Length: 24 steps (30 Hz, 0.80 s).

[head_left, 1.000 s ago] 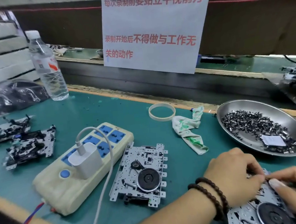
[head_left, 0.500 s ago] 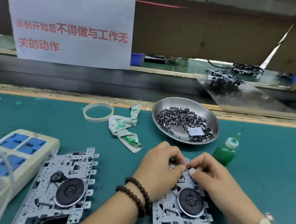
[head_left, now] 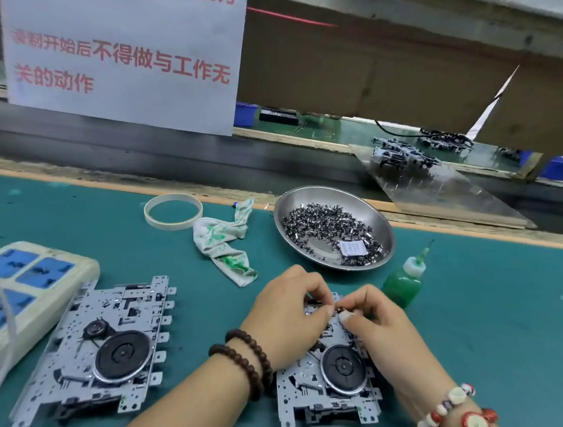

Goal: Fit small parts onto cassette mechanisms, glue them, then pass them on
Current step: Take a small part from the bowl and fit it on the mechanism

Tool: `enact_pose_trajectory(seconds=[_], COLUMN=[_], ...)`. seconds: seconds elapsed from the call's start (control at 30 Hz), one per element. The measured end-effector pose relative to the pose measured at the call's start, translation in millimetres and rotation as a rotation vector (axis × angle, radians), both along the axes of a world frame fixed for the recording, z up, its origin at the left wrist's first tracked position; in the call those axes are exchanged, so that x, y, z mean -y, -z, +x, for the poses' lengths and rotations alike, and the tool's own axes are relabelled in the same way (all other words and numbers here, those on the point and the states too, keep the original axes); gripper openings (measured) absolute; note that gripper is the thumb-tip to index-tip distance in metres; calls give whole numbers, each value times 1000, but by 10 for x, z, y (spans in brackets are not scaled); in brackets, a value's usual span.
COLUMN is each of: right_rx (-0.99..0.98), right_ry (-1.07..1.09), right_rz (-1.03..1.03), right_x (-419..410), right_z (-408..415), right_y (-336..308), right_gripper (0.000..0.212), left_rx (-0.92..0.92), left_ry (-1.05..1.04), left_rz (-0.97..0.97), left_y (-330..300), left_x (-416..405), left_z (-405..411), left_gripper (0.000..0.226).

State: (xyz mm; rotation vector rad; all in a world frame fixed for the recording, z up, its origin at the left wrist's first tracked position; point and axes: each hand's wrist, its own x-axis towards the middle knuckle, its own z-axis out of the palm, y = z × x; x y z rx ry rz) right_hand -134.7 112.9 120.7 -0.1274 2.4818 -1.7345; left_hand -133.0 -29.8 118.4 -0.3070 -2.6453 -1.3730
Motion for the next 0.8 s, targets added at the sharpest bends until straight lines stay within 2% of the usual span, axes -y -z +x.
enact_pose_trajectory(seconds=[0.2,0.4,0.6,0.8], right_rx=[30,59,25,77], right_ry=[83,122,100,60], right_rz=[-9,-14,33,24], right_x=[53,70,72,45], right_z=[-6,25,65,86], right_y=[-21,-63,-63,-103], right_gripper=[22,18,16,18], left_rx=[-56,-79,-122,-122], left_ry=[5,25,24,25], left_rz=[3,-46,-205,-269], left_y=[27,19,-19,-39], left_x=[-11,-7,-9,-4], left_z=[49,91,122,126], left_gripper=[11,16,14,14])
